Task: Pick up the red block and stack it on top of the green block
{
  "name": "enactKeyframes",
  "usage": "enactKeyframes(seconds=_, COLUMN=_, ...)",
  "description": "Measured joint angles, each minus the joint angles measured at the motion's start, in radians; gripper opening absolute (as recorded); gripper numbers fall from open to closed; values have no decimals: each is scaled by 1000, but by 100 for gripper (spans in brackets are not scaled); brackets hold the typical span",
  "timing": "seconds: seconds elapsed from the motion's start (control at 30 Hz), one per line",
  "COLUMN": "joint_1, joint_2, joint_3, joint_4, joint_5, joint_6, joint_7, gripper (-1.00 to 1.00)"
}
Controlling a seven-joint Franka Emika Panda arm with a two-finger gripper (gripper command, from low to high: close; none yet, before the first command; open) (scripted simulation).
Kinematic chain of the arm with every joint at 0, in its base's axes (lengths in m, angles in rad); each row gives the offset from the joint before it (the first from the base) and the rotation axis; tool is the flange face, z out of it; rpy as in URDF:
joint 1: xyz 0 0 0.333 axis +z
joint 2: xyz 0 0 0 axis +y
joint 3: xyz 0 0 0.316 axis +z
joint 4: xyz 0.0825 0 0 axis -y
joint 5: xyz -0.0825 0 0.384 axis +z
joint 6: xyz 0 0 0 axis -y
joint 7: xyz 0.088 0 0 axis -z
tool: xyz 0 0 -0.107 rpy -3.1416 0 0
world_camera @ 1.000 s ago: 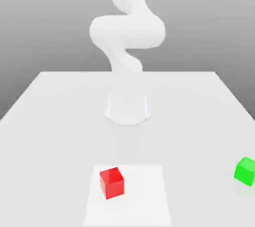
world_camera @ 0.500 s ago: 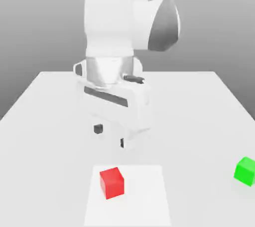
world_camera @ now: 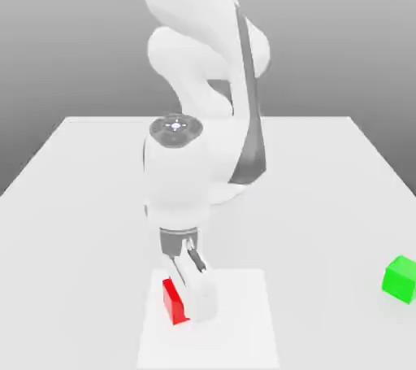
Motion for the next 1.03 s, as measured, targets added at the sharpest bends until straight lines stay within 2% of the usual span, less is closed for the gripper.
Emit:
enactKeyframes(seconds=0.07, joint_1=0, joint_2=-1, joint_3=0, joint_4=0, joint_5=0, joint_6=-2, joint_7=0, gripper=-100)
enactKeyframes(seconds=0.27, joint_1=-11, joint_2=-193, joint_3=30, joint_4=-28, joint_5=63, joint_6=-166, joint_7=-47, gripper=-100)
enactKeyframes(seconds=0.73, joint_1=470, joint_2=-140, joint_3=374, joint_4=212, joint_5=-17, joint_6=-367, joint_7=-356, gripper=-100)
enactKeyframes(seconds=0.8, joint_1=501, joint_2=-89, joint_3=379, joint_4=230, joint_5=-65, joint_6=-340, joint_7=-343, gripper=-100)
enactKeyframes(seconds=0.9, joint_1=545, joint_2=15, joint_3=330, joint_4=242, joint_5=-165, joint_6=-259, joint_7=-278, gripper=-100)
enactKeyframes(seconds=0.93, joint_1=557, joint_2=38, joint_3=315, joint_4=244, joint_5=-187, joint_6=-239, joint_7=-263, gripper=100)
enactKeyframes(seconds=1.03, joint_1=557, joint_2=38, joint_3=315, joint_4=244, joint_5=-187, joint_6=-239, joint_7=-263, gripper=100)
